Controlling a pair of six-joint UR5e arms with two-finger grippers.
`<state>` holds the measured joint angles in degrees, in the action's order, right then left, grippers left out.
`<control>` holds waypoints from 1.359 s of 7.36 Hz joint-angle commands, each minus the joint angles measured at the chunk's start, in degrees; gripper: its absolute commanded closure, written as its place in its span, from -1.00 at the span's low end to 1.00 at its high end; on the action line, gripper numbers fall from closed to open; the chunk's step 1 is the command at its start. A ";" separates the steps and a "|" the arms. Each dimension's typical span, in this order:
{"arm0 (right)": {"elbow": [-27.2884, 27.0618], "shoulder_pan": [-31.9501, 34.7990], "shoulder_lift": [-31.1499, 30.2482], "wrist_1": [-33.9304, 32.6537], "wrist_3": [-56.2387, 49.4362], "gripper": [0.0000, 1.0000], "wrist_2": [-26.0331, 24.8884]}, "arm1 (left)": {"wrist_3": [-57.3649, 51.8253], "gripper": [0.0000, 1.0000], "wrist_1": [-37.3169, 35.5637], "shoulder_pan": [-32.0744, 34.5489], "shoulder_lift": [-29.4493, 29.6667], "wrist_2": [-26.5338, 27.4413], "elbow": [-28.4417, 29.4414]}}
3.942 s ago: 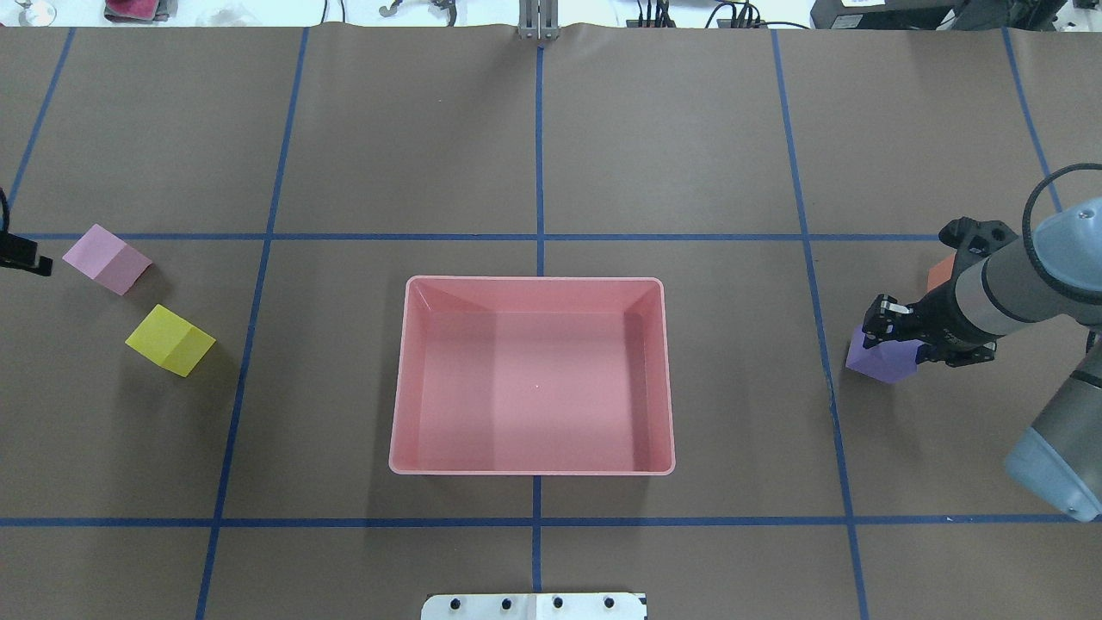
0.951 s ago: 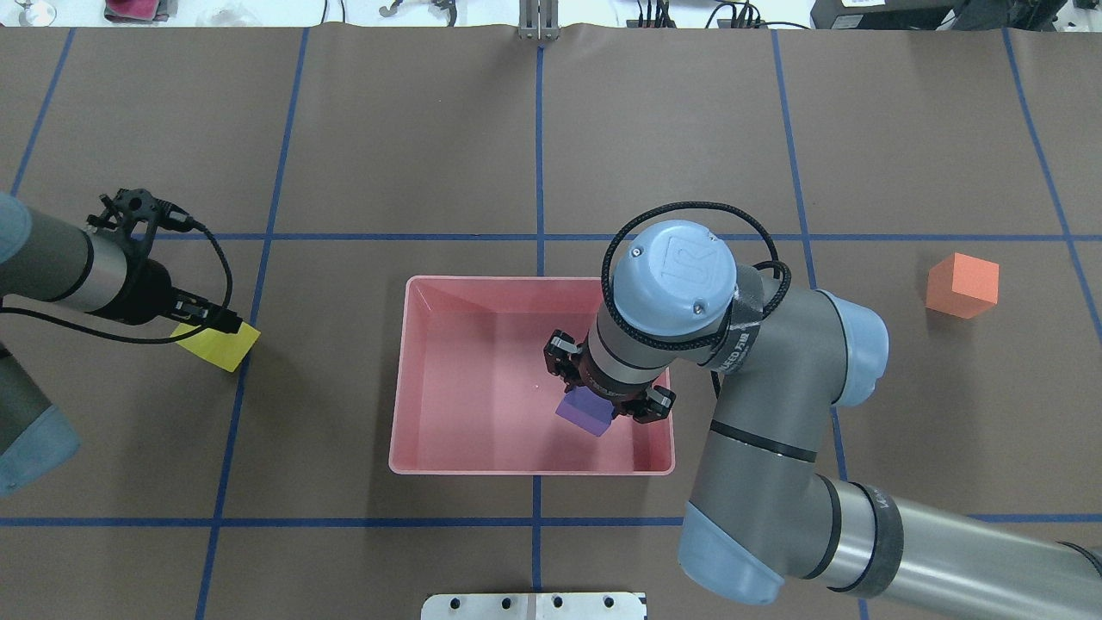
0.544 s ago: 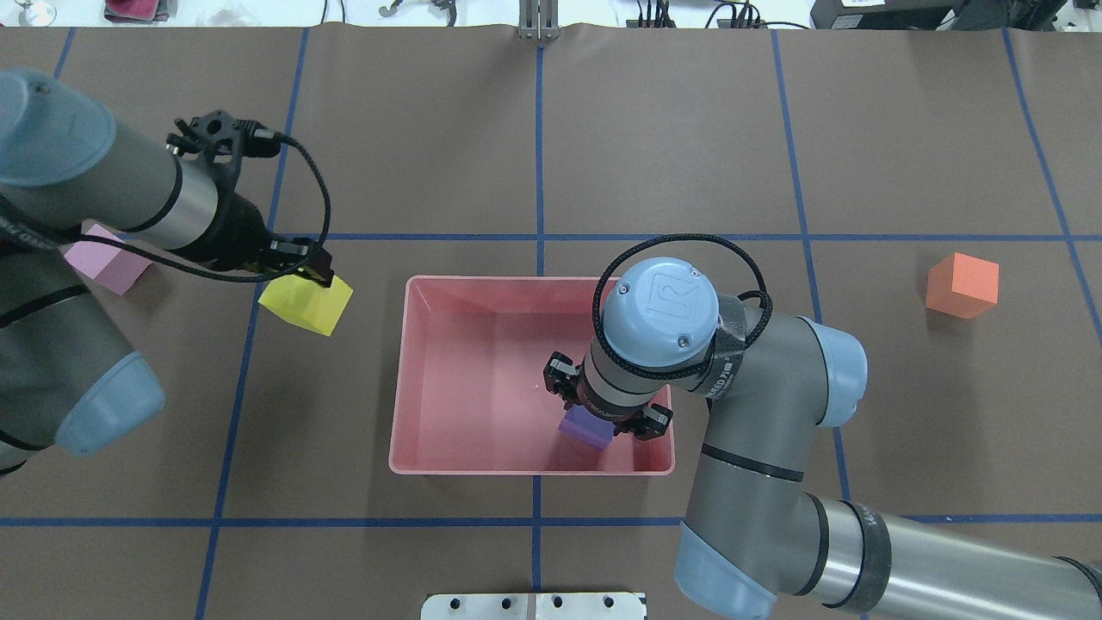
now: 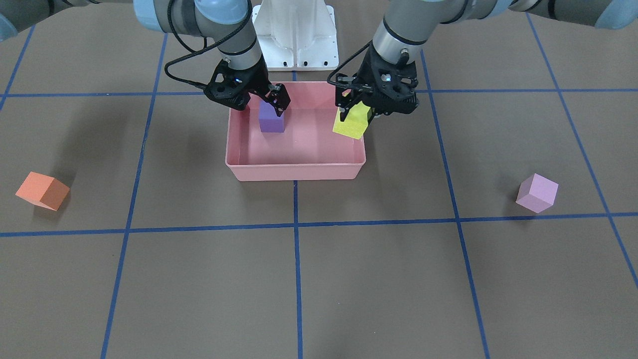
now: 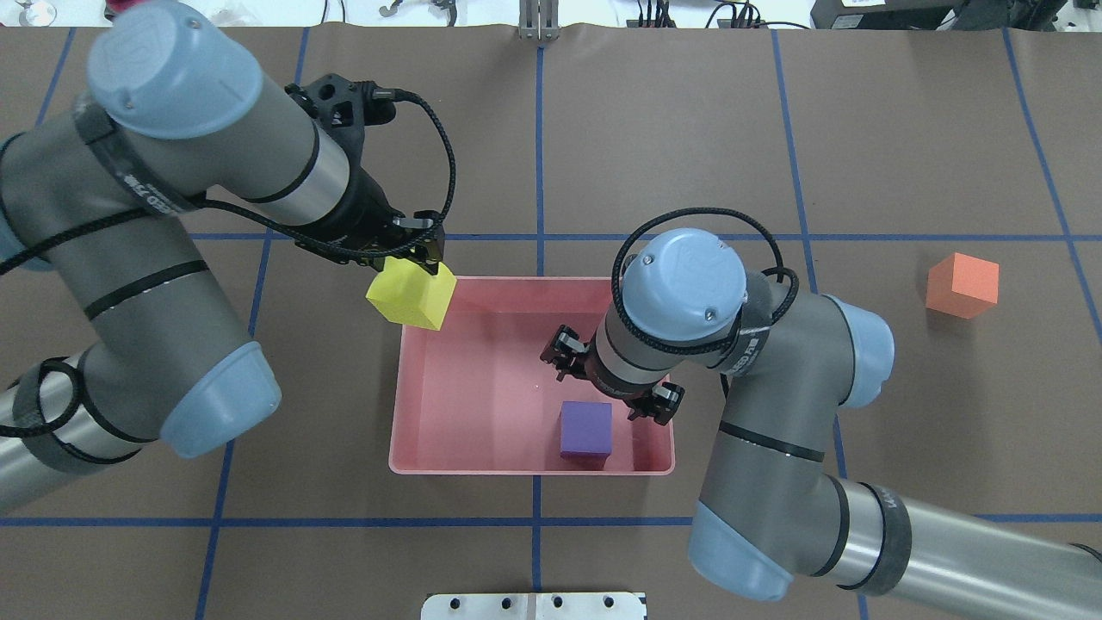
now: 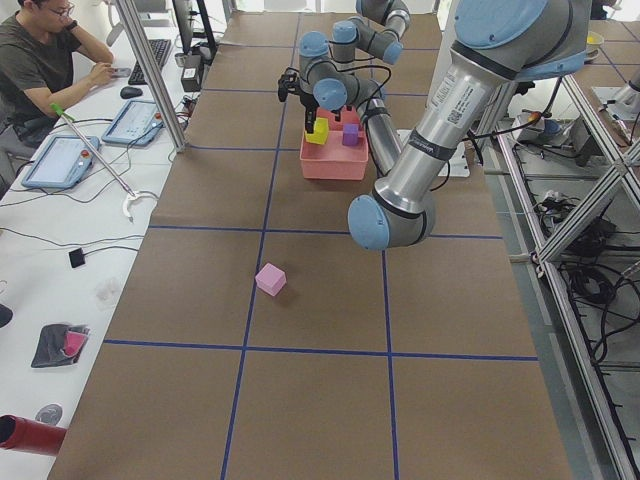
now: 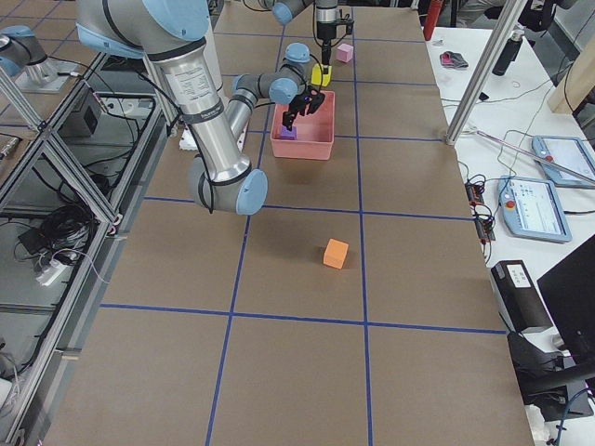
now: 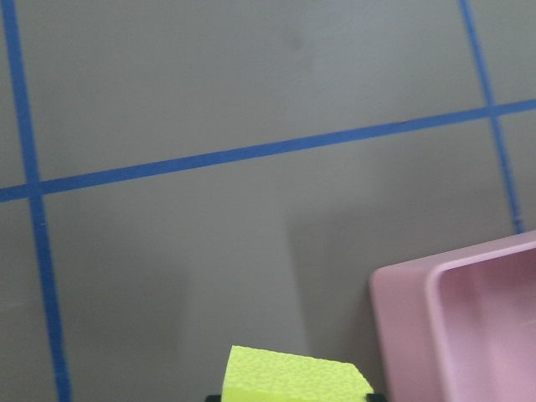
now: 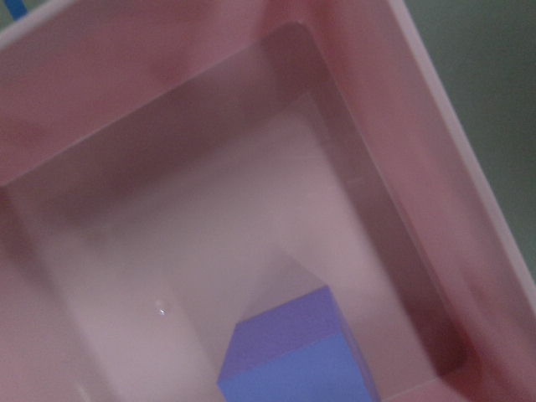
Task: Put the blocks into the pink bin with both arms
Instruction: 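Release purple cube with right gripper while left carries yellow-green cube over bin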
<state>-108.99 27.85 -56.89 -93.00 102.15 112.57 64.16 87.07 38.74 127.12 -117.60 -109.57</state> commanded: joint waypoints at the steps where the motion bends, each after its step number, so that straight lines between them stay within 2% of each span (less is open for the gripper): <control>1: -2.63 10.33 -2.26 -0.17 -2.19 -0.99 6.67 | 4.12 1.00 0.20 -5.84 4.08 5.87 4.86; 3: -1.68 17.64 -6.63 -0.17 -13.57 -0.99 8.45 | 5.53 1.00 0.38 -10.51 6.73 10.45 10.67; 4: -0.10 20.89 -9.27 -0.17 -21.82 -0.99 8.37 | 5.54 1.00 0.38 -11.13 6.74 10.55 11.56; 6: 3.24 25.91 -13.23 -0.08 -35.03 -0.99 8.37 | 5.45 0.77 0.64 -11.58 6.74 10.55 13.85; 7: 3.95 28.20 -16.64 0.09 -41.79 -0.99 8.19 | 5.45 0.72 0.56 -11.75 6.65 10.55 13.86; 9: 5.01 30.94 -21.83 0.27 -46.33 -0.99 8.89 | 5.45 0.04 0.56 -11.76 6.56 10.55 13.86; 10: 5.01 31.56 -23.60 0.27 -46.86 -0.99 9.07 | 5.45 -0.20 0.56 -11.67 6.65 10.55 13.86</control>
<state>-104.18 58.42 -77.78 -92.79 56.69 121.41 69.61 87.63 27.02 133.74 -107.05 -95.75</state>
